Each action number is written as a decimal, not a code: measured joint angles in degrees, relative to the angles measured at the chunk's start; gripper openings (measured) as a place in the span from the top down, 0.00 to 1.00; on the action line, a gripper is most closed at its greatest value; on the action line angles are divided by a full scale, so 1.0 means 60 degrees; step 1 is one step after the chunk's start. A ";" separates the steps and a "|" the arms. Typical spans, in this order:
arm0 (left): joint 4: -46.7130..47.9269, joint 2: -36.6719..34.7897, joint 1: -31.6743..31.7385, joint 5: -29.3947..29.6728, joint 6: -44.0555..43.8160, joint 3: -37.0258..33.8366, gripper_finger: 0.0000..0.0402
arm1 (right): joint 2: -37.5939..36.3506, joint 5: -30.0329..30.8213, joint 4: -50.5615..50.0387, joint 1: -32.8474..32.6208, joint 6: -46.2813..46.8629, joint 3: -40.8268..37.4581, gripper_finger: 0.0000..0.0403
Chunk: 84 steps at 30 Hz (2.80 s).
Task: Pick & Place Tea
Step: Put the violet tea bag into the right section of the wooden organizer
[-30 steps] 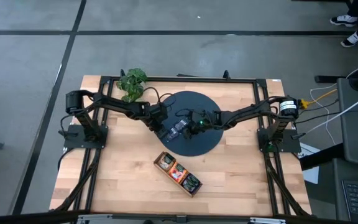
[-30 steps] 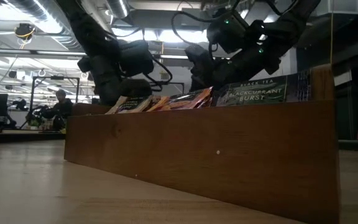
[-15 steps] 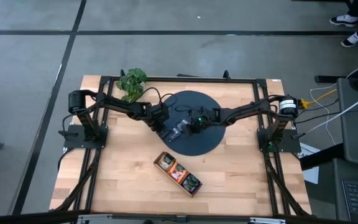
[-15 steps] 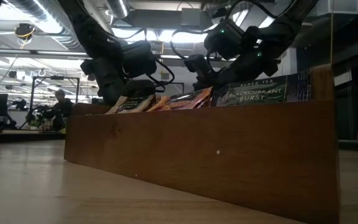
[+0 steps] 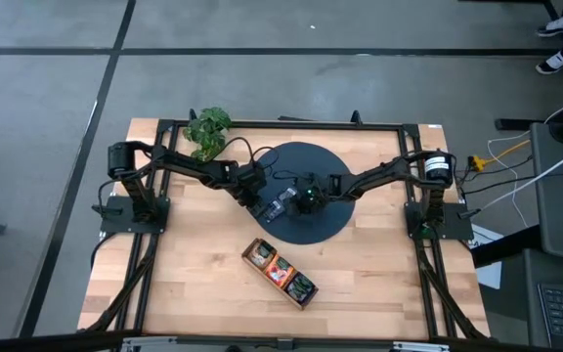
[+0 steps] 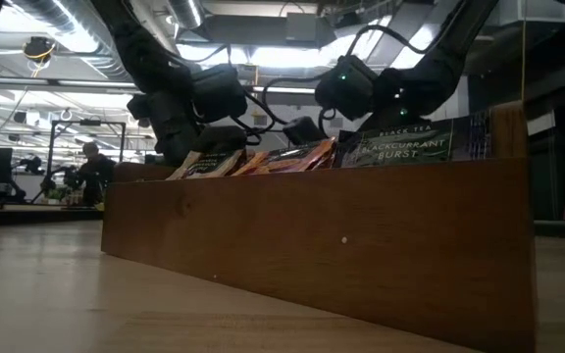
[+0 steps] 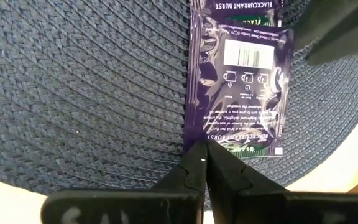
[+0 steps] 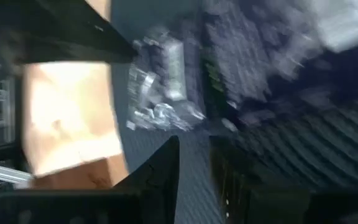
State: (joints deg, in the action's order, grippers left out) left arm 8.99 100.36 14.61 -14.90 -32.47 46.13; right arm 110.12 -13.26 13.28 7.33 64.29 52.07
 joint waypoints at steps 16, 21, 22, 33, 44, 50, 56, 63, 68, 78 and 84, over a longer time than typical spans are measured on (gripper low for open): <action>-0.0200 0.0011 -0.0007 -0.0098 -0.0216 -0.0007 1.00 | 0.0255 0.0648 0.1200 0.0058 0.0461 0.0007 0.79; -0.0249 0.0011 -0.0007 -0.0162 -0.0215 -0.0004 1.00 | 0.0270 0.0663 0.1818 0.0067 0.0466 0.0002 0.79; -0.0251 0.0011 -0.0007 -0.0175 -0.0215 -0.0004 1.00 | 0.0270 0.0663 0.1915 0.0076 0.0465 0.0000 0.79; -0.0235 -0.0115 0.0003 -0.0338 -0.0212 -0.0010 0.99 | 0.0270 0.0466 0.1970 0.0120 -0.0052 0.0000 0.95; 0.1254 -0.1580 0.0084 -0.0488 -0.0211 -0.0051 0.95 | 0.0270 0.0257 0.1906 0.0120 -0.1204 0.0160 0.98; 0.1699 -0.3215 0.0343 -0.0366 -0.0373 -0.0033 0.88 | 0.0258 -0.0147 0.0655 0.0069 -0.4064 0.1225 0.99; 0.3060 -0.4755 0.1525 -0.0575 -0.0935 -0.0029 0.76 | 0.0135 0.1529 -0.3992 -0.0430 -0.8884 0.3487 0.99; 0.3294 -0.5905 0.3418 -0.1359 -0.3783 -0.0022 0.64 | 0.0113 0.6727 -0.5840 -0.1117 -1.4009 0.5561 0.99; 0.1403 -0.6261 0.4164 -0.1909 -0.6253 -0.0018 0.60 | 0.0113 0.9549 -0.4885 -0.1184 -1.6238 0.6200 0.99; -0.2266 -0.6309 0.4278 -0.2073 -0.8484 0.0000 0.58 | 0.0113 1.0000 -0.3139 -0.1183 -1.8342 0.6881 0.99; -0.1258 -0.6300 0.4468 -0.1956 -0.8158 0.0000 0.61 | 0.0113 1.0168 -0.3001 -0.1188 -1.9009 0.7009 0.99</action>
State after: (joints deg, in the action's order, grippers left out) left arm 1.44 62.55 41.42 -26.63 -81.42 46.13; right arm 110.80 47.75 -4.72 0.21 -49.76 94.13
